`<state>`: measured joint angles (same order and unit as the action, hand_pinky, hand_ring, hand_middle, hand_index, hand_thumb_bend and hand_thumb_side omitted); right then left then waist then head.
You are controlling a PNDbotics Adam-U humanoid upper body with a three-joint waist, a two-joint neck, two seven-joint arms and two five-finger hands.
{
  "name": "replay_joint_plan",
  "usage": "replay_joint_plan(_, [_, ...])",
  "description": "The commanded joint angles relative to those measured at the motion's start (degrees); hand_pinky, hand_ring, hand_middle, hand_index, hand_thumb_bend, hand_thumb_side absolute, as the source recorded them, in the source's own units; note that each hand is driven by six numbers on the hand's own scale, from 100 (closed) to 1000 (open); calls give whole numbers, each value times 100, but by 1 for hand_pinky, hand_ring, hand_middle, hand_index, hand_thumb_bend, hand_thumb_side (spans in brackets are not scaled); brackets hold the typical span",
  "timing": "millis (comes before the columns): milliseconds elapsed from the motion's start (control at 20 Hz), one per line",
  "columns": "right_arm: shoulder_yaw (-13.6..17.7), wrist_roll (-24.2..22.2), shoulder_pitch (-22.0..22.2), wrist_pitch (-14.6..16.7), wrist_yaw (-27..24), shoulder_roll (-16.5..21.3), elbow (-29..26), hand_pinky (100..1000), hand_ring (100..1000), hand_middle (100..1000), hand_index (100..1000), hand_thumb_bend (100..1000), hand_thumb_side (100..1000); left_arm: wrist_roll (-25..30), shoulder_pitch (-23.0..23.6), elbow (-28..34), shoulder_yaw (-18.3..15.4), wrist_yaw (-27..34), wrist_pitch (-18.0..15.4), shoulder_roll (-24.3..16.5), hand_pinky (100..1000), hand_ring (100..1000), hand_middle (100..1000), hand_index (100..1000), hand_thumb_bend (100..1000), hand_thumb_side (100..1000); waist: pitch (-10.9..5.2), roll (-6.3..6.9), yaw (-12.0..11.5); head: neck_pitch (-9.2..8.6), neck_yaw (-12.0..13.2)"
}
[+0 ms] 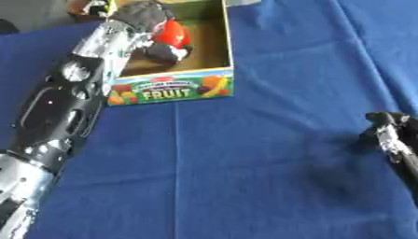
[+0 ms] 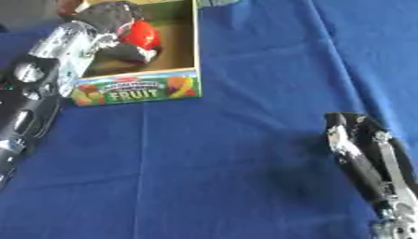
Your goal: Pick up objects on the table and place them in the box.
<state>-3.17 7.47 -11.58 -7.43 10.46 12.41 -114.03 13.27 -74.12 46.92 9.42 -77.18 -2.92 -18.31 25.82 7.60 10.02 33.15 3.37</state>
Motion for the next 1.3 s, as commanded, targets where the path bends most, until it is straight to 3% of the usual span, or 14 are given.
replay_joint_plan(50, [50,156,-203,253,-169,145,-56,650,607,506,706,100,707,-256,-72,362,-162,-12,206,-132,907,992,863,953,394,993,-139,-70,-18,35,-20])
replay_joint_plan(450, [144,788,-827,893,12,453,-56,685,649,544,711,100,701,-853,150,622,-153,424,451,-230,868,955,838,945,360,1000,-196,-96,-66,79,-68])
replay_joint_plan(600, [134,1039,-852,1143,188,502,-56,684,651,543,705,100,688,-952,209,671,-142,604,419,-272,841,936,829,944,317,1000,-214,-103,-82,86,-84])
replay_joint_plan(950, [46,1575,-777,1729,329,586,-56,685,647,541,701,100,680,-1189,271,1263,-211,1098,503,-400,785,885,811,938,336,1000,-293,-157,-147,123,-117])
replay_joint_plan(1300, [111,1627,-633,2308,185,642,-56,685,646,541,699,100,668,-1603,385,2191,-355,1673,610,-636,725,828,782,931,385,1000,-389,-220,-263,201,-153])
